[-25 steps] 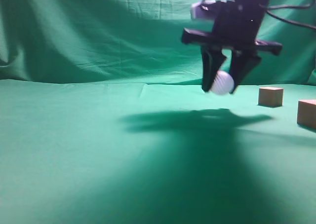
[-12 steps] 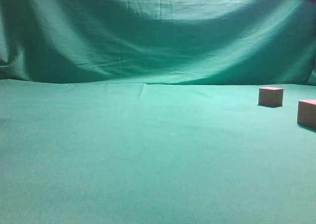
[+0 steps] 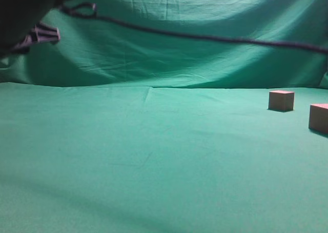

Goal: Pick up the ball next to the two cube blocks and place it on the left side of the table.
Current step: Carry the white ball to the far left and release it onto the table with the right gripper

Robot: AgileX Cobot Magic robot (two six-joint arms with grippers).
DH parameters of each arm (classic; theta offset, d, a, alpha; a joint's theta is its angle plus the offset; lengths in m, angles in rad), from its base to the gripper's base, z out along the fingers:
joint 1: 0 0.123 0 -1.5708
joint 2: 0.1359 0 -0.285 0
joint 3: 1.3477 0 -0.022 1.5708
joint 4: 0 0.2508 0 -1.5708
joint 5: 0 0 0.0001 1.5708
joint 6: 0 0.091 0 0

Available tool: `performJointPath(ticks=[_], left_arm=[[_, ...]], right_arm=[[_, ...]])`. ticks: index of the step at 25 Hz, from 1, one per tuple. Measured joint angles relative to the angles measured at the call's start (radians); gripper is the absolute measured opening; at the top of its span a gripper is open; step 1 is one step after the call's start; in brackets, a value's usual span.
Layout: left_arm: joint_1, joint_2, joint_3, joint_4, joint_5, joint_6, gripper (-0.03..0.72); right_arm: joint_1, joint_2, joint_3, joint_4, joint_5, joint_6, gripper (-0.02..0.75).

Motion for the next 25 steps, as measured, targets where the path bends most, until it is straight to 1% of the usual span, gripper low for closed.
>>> performJointPath(ticks=[5, 10, 16, 17, 18, 21, 23, 24, 25], left_arm=[[0.0, 0.0, 0.0, 0.0, 0.0, 0.0, 0.0], [0.0, 0.0, 0.0, 0.0, 0.0, 0.0, 0.0], [0.0, 0.0, 0.0, 0.0, 0.0, 0.0, 0.0], [0.0, 0.0, 0.0, 0.0, 0.0, 0.0, 0.0], [0.0, 0.0, 0.0, 0.0, 0.0, 0.0, 0.0], [0.0, 0.0, 0.0, 0.0, 0.0, 0.0, 0.0], [0.0, 0.0, 0.0, 0.0, 0.0, 0.0, 0.0], [0.0, 0.0, 0.0, 0.0, 0.0, 0.0, 0.0], [0.0, 0.0, 0.0, 0.0, 0.0, 0.0, 0.0]], right_arm=[[0.006, 0.11, -0.048, 0.002, -0.076, -0.006, 0.309], [0.006, 0.159, -0.059, 0.003, -0.09, -0.045, 0.309], [0.004, 0.163, -0.063, 0.003, -0.084, -0.061, 0.309], [0.002, 0.163, -0.063, 0.003, -0.079, -0.063, 0.384], [0.003, 0.163, -0.063, 0.003, -0.077, -0.063, 0.431], [-0.011, 0.156, -0.063, 0.011, -0.059, -0.065, 0.611], [-0.026, 0.13, -0.063, 0.022, -0.032, -0.065, 0.662], [-0.033, 0.105, -0.063, 0.023, -0.011, -0.065, 0.645], [-0.039, 0.079, -0.063, 0.023, 0.021, -0.065, 0.645]])
